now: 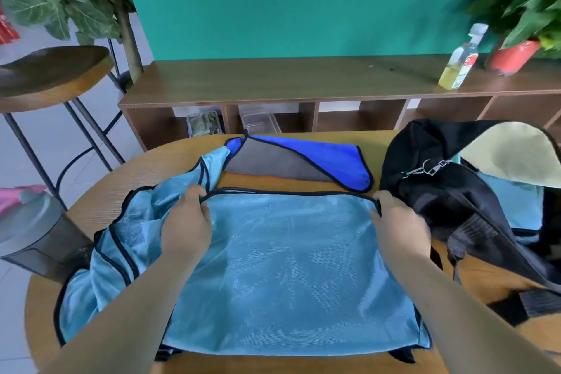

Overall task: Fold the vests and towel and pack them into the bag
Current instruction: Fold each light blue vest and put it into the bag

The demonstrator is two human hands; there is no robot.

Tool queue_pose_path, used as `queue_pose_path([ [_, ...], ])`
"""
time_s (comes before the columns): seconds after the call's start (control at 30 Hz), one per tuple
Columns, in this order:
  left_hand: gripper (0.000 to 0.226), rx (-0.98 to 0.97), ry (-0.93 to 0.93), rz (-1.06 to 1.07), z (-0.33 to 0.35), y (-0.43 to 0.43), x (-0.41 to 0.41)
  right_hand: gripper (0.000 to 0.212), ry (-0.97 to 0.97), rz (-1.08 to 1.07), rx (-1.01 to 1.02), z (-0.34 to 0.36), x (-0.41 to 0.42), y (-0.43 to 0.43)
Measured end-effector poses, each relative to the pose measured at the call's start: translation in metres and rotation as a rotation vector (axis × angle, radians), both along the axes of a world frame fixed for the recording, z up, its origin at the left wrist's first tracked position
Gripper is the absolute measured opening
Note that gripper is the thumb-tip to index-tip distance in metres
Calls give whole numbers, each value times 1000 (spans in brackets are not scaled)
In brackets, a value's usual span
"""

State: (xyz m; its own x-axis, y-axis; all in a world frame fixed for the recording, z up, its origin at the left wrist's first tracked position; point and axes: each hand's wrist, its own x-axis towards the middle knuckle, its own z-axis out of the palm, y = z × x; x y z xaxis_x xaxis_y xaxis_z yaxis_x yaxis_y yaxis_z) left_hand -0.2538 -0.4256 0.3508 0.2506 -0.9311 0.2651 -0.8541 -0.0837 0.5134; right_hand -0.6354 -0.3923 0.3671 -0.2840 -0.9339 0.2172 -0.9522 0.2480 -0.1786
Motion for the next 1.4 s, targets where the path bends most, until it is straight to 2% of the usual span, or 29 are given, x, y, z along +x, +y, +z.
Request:
queue_pose_path([
  [0.13, 14, -35, 4, 25, 1, -3, 3, 14, 40, -30, -11, -1, -3, 0],
  [0.23, 17, -34, -40, -4, 3, -1, 1, 17, 61, -36, 18, 2, -2, -1],
  [0.3, 23, -48, -202, -30, 5, 4, -3, 23, 61, -37, 61, 8, 4, 0],
  [0.37, 30, -126, -414, -76, 6, 13, -11, 42, 130, -43, 100, 11, 14, 6],
  [0.4, 33, -149, -458, -132, 5, 19, -16, 54, 196, -27, 83, 12, 22, 11],
  [0.5, 35, -82, -464, -330, -12, 38, -33, 65, 224, 150, -41, 5, 55, 34],
  [0.53, 40, -20, -462, -342, -20, 42, -37, 65, 177, 189, -16, 0, 65, 39],
  [0.63, 72, 199, -438, -292, -31, 48, -39, 74, 27, 142, 270, -19, 75, 43],
  [0.73, 88, 306, -443, -290, -29, 51, -44, 81, -27, 157, 281, -27, 59, 45],
  [1.03, 95, 313, -367, -187, -29, 121, -61, 84, -4, 235, 282, -21, 38, 89],
  [1.17, 91, 233, -409, -188, -29, 113, -51, 80, 51, 209, 230, -15, 42, 78],
  [1.4, 94, 340, -478, -279, -19, 79, -36, 79, -3, 199, 211, -29, 32, 48],
])
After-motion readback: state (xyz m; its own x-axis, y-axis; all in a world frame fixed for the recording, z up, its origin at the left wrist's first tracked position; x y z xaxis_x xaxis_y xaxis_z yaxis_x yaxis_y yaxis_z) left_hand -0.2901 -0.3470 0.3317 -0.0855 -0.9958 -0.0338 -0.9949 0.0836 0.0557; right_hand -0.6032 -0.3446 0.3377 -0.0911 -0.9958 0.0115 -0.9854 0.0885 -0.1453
